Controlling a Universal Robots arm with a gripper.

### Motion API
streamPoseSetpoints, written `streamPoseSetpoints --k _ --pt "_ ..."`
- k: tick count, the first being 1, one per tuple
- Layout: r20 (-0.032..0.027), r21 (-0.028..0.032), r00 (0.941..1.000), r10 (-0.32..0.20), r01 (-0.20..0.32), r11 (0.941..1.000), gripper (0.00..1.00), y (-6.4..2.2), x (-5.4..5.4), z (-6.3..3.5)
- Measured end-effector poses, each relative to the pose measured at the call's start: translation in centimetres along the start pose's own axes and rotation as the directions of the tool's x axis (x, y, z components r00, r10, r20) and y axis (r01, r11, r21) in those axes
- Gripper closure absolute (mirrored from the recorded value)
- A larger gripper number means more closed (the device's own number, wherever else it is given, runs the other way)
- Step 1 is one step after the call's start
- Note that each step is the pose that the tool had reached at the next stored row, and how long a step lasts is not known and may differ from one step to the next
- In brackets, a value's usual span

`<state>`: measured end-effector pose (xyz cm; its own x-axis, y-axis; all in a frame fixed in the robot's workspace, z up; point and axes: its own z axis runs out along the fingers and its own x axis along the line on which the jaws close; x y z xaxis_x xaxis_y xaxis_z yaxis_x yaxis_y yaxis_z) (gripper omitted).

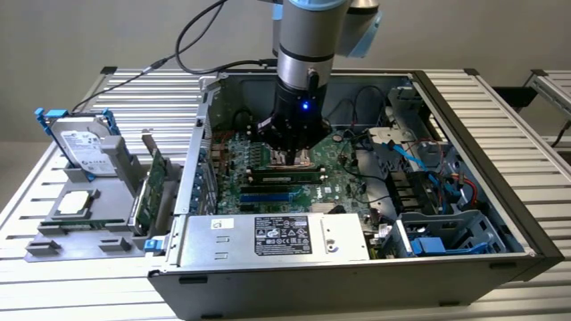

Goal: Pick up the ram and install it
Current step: 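Press down the ram until it locks into place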

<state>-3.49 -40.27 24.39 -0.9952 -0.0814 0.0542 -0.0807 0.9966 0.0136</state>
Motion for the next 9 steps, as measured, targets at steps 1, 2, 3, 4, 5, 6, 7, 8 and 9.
streamPoseSetpoints --k 1,2,3,4,5,6,7,8,9 --pt "0.0001 -0.0002 1.0000 0.003 -0.003 1.0000 0.89 -0.05 0.0 0.00" --pt "0.0001 -0.0004 1.0000 0.006 -0.006 1.0000 0.89 -0.12 0.0 0.00" --pt "0.0002 -0.0005 1.0000 0.009 -0.009 1.0000 0.89 -0.21 0.0 -0.01" --pt "0.0002 -0.0008 0.9999 0.011 -0.011 0.9999 0.89 -0.33 0.0 -0.02" --pt "0.0002 -0.0008 0.9999 0.014 -0.014 0.9999 0.89 -0.47 0.0 -0.05" --pt "0.0002 -0.0010 0.9999 0.016 -0.016 0.9999 0.89 -0.61 0.0 -0.08" --pt "0.0003 -0.0011 0.9998 0.018 -0.018 0.9998 0.89 -0.77 0.0 -0.13" --pt "0.0003 -0.0012 0.9998 0.020 -0.020 0.9998 0.89 -0.93 0.1 -0.20" --pt "0.0003 -0.0014 0.9998 0.022 -0.022 0.9997 0.89 -1.09 0.1 -0.27"
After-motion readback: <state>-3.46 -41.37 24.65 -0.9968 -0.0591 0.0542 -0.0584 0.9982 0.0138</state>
